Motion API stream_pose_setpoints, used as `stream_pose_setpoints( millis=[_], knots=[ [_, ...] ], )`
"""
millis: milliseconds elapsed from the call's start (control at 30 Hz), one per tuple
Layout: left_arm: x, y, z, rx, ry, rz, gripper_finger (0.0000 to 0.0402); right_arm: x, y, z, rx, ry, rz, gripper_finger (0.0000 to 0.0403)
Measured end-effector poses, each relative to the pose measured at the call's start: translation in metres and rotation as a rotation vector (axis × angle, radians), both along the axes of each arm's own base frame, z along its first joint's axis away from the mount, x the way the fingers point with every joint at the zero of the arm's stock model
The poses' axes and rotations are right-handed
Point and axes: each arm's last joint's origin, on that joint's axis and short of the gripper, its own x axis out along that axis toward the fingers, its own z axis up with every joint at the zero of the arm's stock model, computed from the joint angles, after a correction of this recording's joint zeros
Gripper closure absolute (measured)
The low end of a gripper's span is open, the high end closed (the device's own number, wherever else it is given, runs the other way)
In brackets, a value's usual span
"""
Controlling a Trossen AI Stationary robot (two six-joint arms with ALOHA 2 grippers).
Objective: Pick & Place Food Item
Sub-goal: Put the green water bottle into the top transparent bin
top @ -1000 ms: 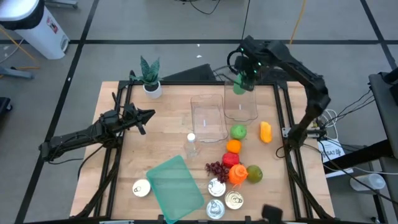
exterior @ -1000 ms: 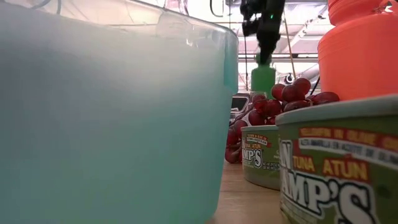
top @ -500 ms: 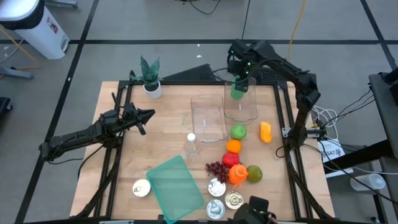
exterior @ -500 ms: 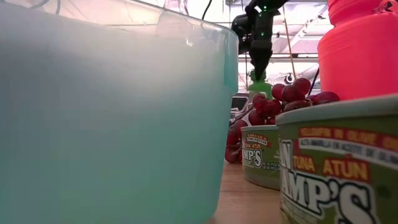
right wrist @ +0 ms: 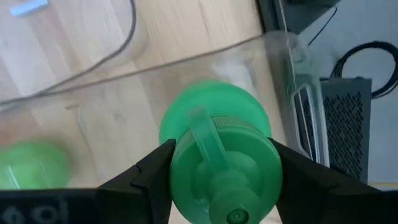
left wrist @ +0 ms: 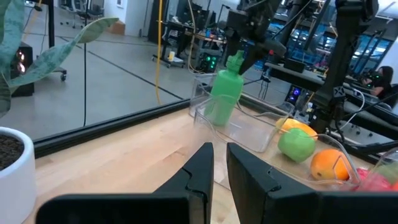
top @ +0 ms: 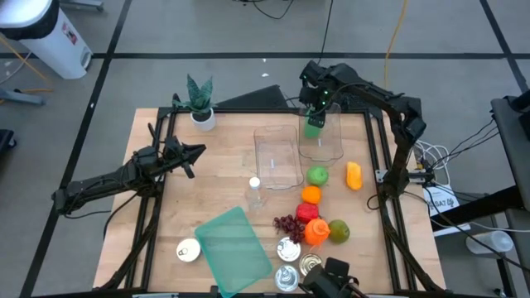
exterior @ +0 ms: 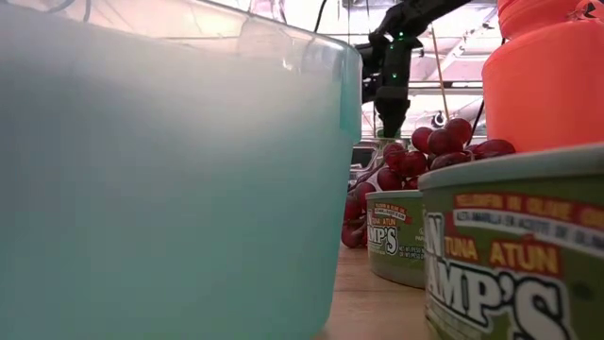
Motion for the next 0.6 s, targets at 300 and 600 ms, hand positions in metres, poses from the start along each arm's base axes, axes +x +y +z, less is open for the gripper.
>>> stream_pose_setpoints(
  millis=[300,600],
  knots=[
    [0.0,0.0,0.0,0.001,-0.005,0.005,0.035,-0.001,-0.001,0.007,-0.047,-0.049,-0.006,0.0147],
    [0.0,0.0,0.003,0.005,-0.029,0.0,0.035,-0.012,0.009,0.03,-0.097,-0.093,-0.005,0.0093]
  ],
)
